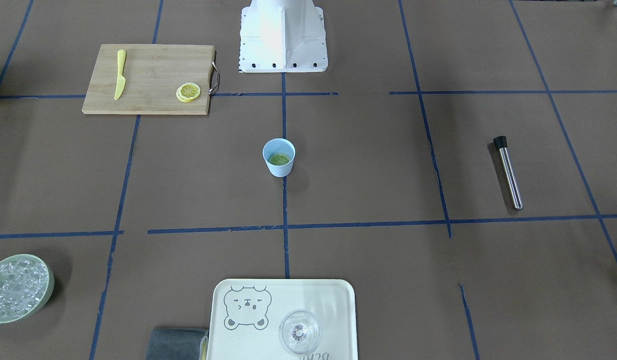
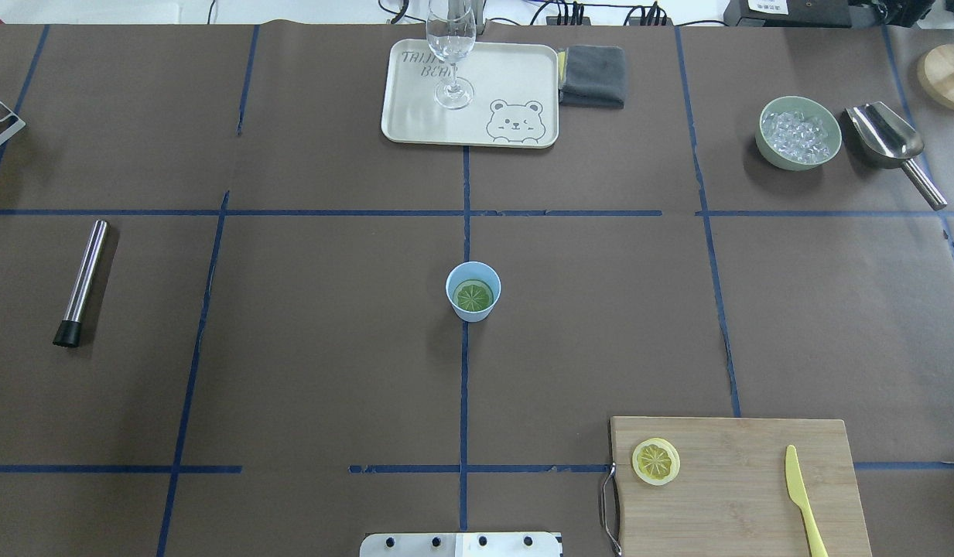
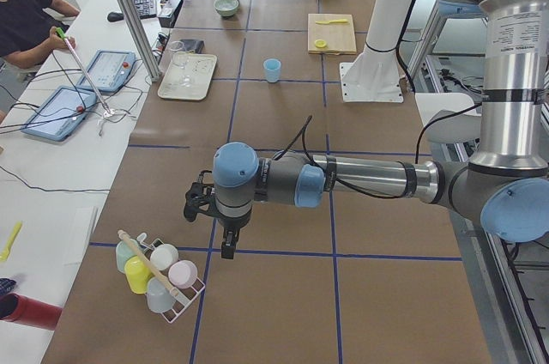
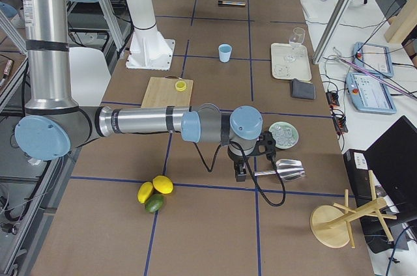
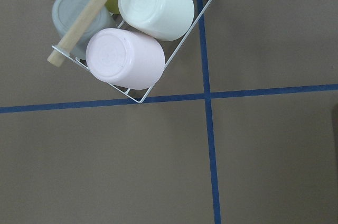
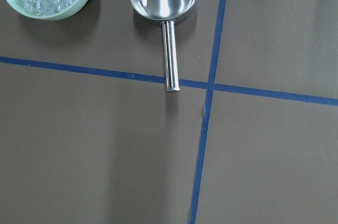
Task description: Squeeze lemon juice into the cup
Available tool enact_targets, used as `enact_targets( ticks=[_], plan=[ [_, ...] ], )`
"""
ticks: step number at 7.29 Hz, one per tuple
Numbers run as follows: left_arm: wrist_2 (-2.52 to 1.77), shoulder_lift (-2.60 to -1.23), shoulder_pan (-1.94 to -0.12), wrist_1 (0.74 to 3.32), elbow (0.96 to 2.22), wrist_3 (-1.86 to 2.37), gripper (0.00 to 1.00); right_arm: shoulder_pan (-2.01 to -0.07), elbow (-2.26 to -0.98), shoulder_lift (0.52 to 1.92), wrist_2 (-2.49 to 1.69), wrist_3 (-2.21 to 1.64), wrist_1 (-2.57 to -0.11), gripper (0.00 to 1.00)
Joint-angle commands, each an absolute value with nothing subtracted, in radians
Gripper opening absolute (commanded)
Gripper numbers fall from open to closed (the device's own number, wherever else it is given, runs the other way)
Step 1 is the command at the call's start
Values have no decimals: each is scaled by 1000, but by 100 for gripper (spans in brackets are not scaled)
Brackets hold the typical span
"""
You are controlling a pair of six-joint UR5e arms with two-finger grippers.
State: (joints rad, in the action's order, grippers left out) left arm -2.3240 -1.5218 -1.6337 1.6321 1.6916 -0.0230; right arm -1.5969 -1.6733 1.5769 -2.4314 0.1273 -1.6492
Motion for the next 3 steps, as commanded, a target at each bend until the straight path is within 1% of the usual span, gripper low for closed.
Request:
enact_targets(
  ticks=[1, 3],
  plan=[
    [-2324, -1522, -1634, 1634, 1690, -23, 100, -1595, -1675, 1575, -2431, 127, -1649, 100],
    [-2324, -1522, -1634, 1638, 1690, -23, 100, -1597, -1681, 1572, -2433, 127, -1649, 100]
  ],
)
